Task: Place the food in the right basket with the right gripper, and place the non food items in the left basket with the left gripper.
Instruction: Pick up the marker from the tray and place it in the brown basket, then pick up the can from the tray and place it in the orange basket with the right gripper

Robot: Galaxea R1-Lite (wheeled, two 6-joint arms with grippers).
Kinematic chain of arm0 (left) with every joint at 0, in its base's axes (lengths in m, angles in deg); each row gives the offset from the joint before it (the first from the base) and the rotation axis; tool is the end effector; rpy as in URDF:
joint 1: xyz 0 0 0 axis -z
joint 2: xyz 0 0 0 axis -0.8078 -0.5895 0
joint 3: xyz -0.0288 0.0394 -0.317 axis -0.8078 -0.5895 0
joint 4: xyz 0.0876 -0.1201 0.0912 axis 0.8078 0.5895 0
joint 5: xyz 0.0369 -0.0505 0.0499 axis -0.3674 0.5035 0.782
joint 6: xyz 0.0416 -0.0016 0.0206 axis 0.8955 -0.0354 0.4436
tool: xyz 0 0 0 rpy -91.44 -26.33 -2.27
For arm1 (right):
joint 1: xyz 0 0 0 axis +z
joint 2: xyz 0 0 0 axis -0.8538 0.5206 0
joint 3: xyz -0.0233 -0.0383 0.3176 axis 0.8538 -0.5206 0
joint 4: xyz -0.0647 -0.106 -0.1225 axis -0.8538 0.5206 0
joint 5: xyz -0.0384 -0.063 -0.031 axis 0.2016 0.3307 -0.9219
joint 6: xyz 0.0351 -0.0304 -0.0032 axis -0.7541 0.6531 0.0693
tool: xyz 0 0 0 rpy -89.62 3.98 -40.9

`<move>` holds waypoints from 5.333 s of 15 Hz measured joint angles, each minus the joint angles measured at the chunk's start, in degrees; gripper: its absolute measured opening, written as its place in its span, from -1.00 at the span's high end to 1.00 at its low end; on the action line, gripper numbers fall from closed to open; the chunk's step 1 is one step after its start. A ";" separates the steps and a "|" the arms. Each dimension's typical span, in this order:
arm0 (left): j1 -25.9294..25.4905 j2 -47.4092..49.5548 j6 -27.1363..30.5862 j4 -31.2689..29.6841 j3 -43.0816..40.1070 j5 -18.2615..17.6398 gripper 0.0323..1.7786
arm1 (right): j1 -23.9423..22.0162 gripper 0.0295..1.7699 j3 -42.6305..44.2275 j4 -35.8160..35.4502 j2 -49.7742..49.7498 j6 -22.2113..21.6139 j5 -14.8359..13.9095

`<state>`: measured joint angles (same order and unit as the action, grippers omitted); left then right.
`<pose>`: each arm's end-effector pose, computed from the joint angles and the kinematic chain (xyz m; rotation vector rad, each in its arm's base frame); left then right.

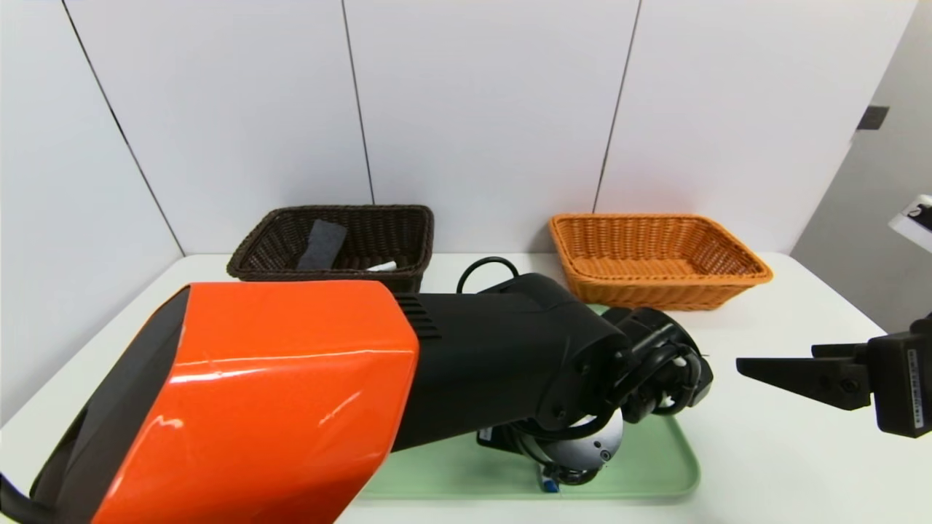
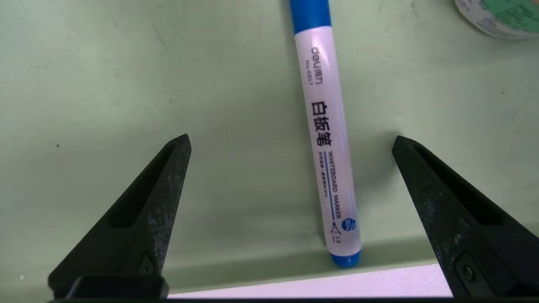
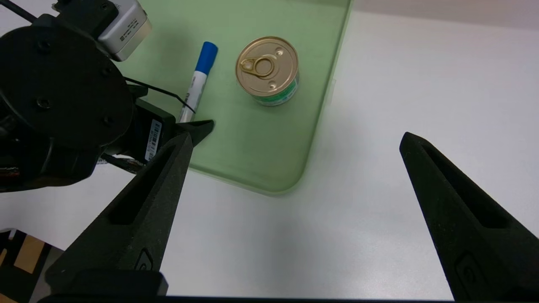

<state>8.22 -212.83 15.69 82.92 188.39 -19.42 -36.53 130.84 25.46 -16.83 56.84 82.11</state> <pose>0.2187 -0.3709 0.1477 0.1031 1.0000 -0.1639 0.1283 0.0542 0.2555 0.0795 0.6436 0.3540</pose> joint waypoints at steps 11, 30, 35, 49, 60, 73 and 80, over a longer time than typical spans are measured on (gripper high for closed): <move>0.05 -0.41 0.24 0.40 0.00 -2.10 0.83 | -0.02 -0.92 0.06 -0.05 -0.06 0.09 0.00; -28.34 19.41 23.43 -6.97 0.00 1.61 0.83 | 0.02 -0.92 0.02 0.00 -0.91 0.06 0.16; -34.16 16.13 27.65 -15.23 0.00 -1.16 0.83 | 0.00 -0.92 -0.06 0.20 -1.00 0.06 0.13; -38.46 10.83 29.33 -20.87 0.00 -2.50 -0.42 | -0.28 -0.92 -1.66 0.01 -2.01 -0.10 0.07; -26.93 25.36 13.70 4.52 -4.40 -2.58 -0.79 | -0.39 -0.92 -1.05 0.06 -0.61 -0.11 0.05; -21.14 54.63 27.70 -11.31 -44.46 -13.99 -0.88 | 5.62 -0.92 -1.02 -0.44 5.58 0.50 0.84; -19.91 61.20 35.67 -22.31 -50.86 -21.52 -0.90 | 10.93 -0.92 -3.47 -10.69 9.73 -0.32 -4.62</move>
<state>-11.69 -151.63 51.36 60.61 137.53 -40.93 -25.59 127.37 14.77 -7.10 56.52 77.49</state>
